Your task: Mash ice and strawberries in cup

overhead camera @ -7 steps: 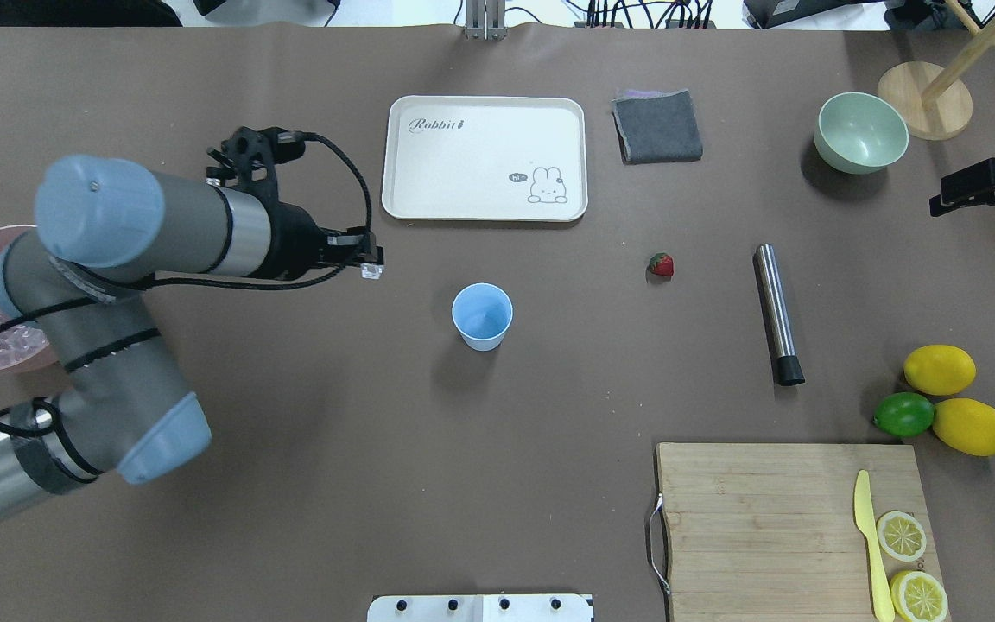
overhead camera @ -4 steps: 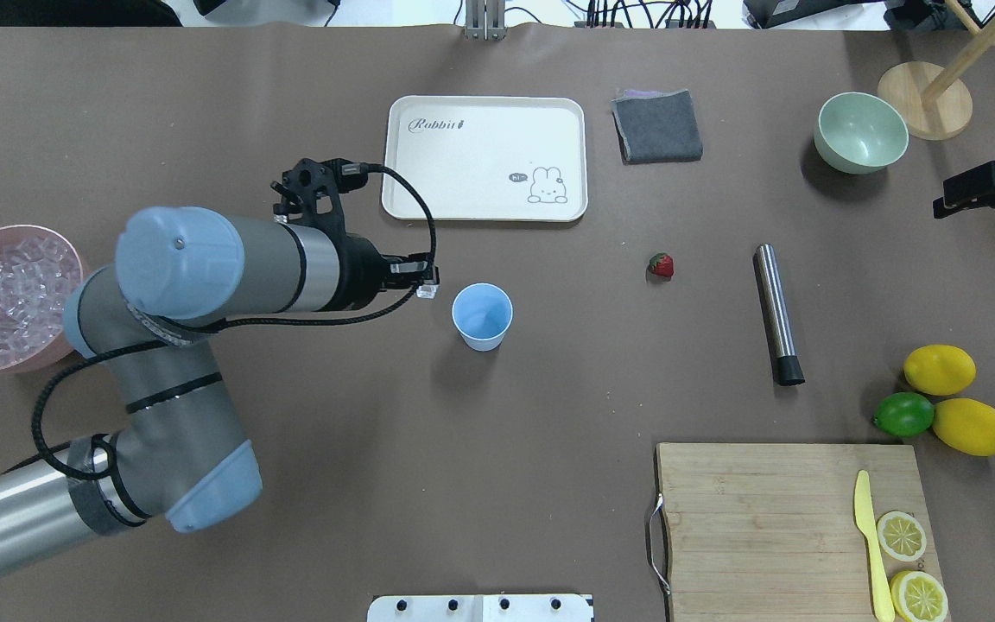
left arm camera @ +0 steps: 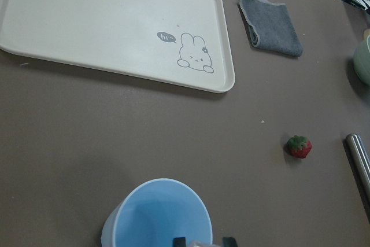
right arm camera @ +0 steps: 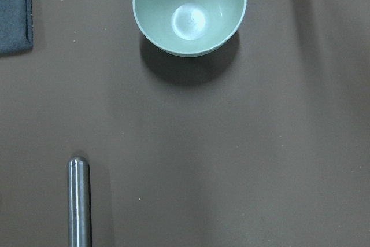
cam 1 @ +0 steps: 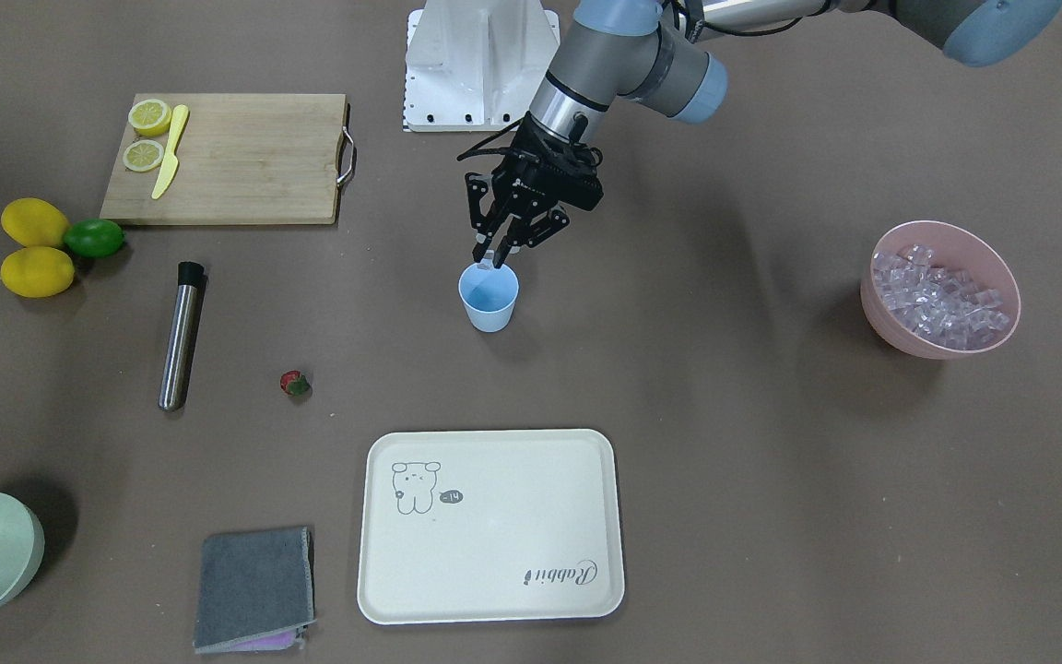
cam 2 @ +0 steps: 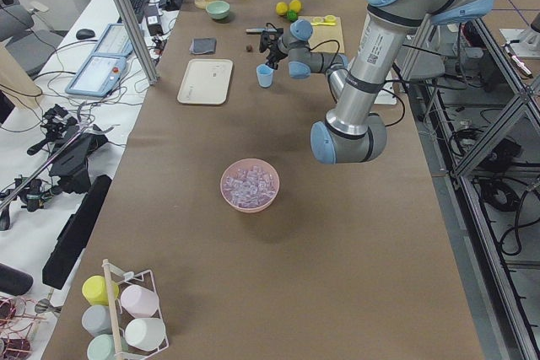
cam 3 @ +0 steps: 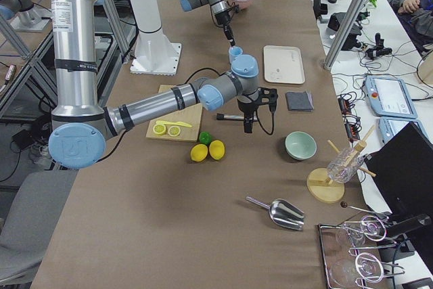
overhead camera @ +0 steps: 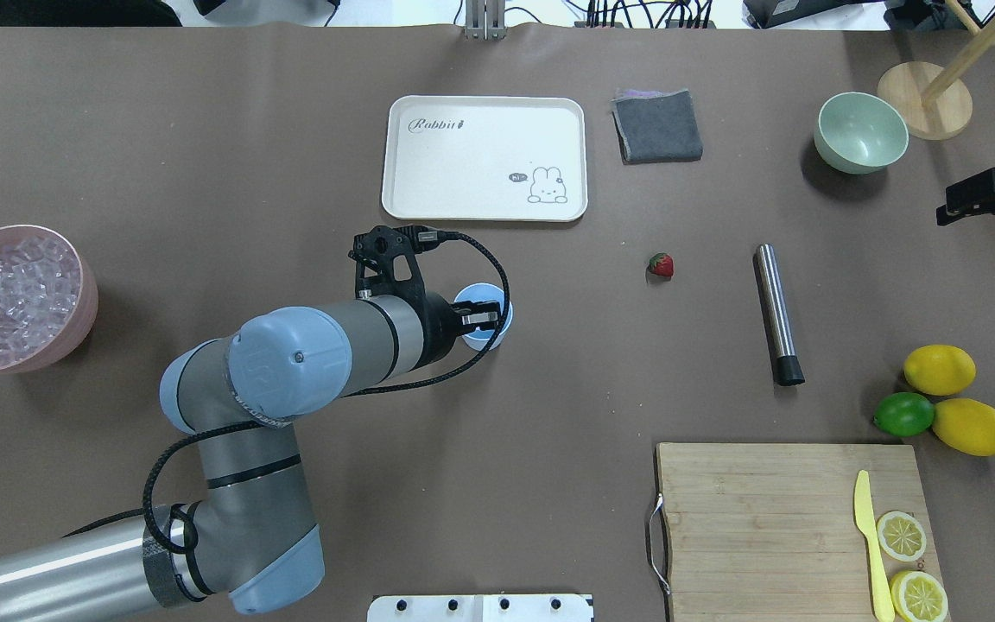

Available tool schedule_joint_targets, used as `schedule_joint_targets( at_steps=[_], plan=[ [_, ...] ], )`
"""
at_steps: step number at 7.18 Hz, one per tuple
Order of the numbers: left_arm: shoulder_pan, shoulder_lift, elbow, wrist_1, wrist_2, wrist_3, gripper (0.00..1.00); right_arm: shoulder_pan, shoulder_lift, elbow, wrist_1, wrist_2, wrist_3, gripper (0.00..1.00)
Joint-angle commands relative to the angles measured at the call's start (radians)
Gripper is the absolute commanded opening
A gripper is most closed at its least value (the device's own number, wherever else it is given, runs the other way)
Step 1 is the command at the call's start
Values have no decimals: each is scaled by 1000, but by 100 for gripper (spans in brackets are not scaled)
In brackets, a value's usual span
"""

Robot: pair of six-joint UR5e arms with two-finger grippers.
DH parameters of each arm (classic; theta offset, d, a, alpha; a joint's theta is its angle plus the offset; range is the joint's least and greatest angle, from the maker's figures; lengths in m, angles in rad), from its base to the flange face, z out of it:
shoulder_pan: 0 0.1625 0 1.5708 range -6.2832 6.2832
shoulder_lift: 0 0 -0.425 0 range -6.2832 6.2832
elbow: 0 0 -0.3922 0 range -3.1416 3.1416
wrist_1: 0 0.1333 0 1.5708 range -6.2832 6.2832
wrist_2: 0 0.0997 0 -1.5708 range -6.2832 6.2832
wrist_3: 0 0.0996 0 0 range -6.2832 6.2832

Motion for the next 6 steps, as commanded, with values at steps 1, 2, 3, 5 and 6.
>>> schedule_joint_targets(
  at_steps=[1, 2, 3, 5, 6],
  plan=[
    [3, -1, 0, -1, 8, 0, 0, 0, -1, 0, 0, 4, 2, 100],
    [0, -1, 0, 0, 8, 1, 0, 0, -1, 0, 0, 5, 2, 100],
    [-3, -1, 2, 0, 8, 1, 0, 0, -1, 0, 0, 5, 2, 100],
    [-6, -4, 10, 2, 40, 1, 0, -2, 1, -1, 2, 4, 2, 100],
    [-6, -12, 13, 2, 42, -2, 0, -2, 1, -1, 0, 4, 2, 100]
  ],
)
